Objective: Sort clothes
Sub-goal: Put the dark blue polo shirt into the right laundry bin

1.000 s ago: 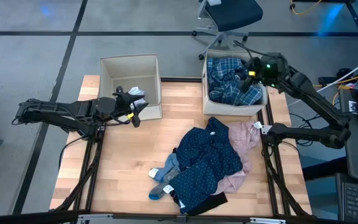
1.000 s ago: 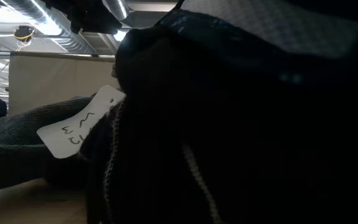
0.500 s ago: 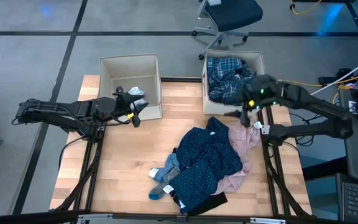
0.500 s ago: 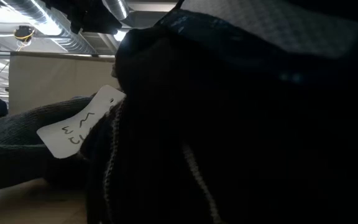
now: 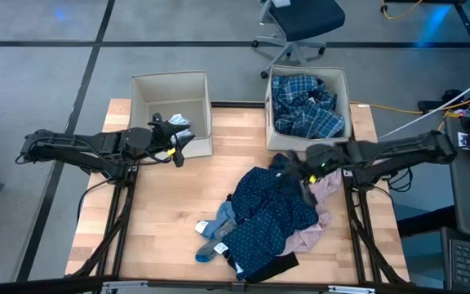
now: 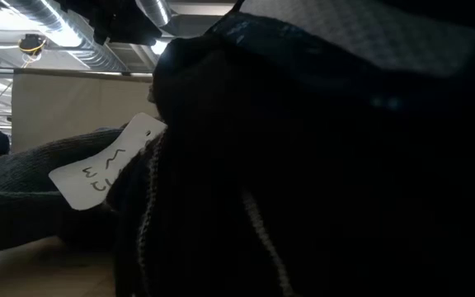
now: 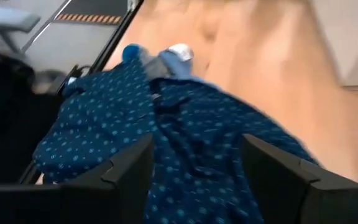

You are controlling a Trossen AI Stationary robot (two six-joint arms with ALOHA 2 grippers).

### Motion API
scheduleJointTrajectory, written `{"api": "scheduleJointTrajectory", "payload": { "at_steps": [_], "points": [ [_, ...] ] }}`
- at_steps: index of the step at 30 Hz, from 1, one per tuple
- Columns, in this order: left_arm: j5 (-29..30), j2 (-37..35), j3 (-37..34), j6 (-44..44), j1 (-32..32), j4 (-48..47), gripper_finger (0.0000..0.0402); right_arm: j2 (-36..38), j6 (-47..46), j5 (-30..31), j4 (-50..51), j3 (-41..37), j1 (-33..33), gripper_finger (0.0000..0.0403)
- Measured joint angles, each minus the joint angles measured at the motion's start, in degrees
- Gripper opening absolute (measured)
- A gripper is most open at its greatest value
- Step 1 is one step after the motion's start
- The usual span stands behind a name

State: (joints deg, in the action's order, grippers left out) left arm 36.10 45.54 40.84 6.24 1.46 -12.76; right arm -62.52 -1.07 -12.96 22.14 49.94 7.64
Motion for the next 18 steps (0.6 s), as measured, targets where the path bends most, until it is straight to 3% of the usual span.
{"api": "scheduleJointTrajectory", "payload": {
  "at_steps": [8, 18],
  "points": [
    [0.0, 0.0, 0.0, 0.5, 0.0, -0.1, 0.0175, -11.5, 3.0, 1.3, -6.5, -1.0, 4.7, 0.0238],
    [0.0, 0.0, 0.0, 0.3, 0.0, -0.1, 0.0175, -22.4, 5.7, 11.5, -5.6, -0.9, 4.8, 0.0238]
  ]
}}
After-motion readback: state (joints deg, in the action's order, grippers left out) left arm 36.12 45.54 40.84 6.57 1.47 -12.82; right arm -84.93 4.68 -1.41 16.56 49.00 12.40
